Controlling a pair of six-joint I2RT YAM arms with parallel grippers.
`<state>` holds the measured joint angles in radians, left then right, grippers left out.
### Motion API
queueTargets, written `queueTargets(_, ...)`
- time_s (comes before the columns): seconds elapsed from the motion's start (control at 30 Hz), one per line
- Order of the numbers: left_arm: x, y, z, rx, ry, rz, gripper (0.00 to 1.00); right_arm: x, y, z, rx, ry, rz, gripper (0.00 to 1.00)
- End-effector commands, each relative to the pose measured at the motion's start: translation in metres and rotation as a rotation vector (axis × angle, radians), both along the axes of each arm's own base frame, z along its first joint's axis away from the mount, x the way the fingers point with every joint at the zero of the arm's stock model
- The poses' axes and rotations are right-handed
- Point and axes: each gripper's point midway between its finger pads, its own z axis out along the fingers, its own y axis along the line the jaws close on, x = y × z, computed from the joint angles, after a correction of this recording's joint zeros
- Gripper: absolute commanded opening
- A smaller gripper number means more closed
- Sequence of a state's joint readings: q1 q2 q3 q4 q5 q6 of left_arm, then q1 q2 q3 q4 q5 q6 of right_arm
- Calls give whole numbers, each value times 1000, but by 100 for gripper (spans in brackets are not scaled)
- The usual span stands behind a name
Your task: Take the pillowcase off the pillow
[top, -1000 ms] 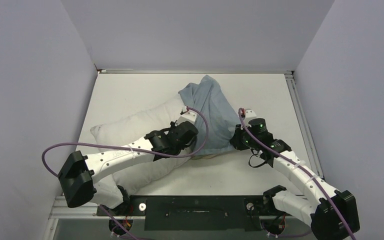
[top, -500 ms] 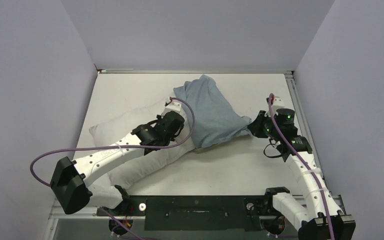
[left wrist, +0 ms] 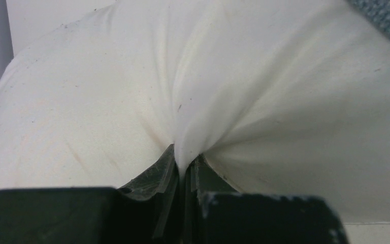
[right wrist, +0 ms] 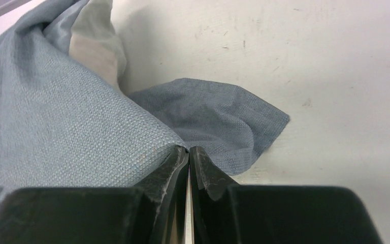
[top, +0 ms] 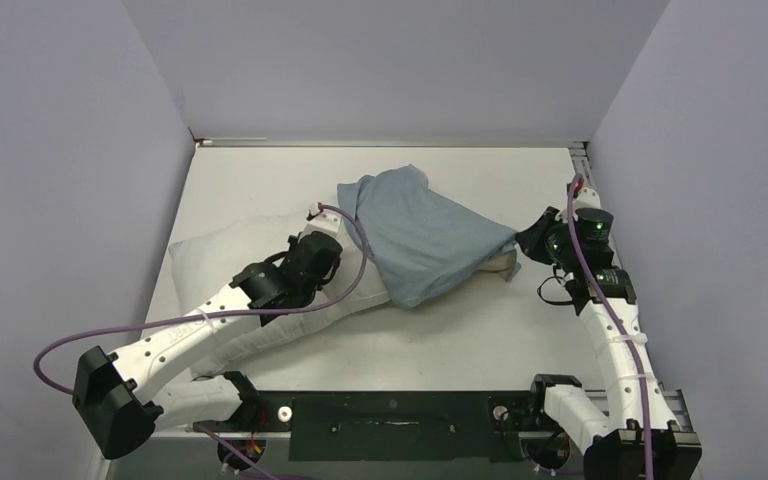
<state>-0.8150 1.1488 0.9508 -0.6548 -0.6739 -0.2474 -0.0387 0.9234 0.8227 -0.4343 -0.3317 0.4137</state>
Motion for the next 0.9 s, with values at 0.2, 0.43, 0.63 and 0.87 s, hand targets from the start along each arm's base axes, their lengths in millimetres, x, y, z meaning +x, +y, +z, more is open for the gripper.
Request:
queueTargets(0.2,-3,42,10,93,-55,57,0,37,-37,37,-61,-114,-166,17)
queueTargets(0.43,1,31,7,38,-35,23,0,22,27,39,-145,-132,30,53)
queueTargets(0.63,5,26,8,-20,-27,11,0,-18,107,32,-152,-182,308,65)
queueTargets(0.87,10,25,10,-93,-20,10,0,-74,178,-4,-257,-161,549,68)
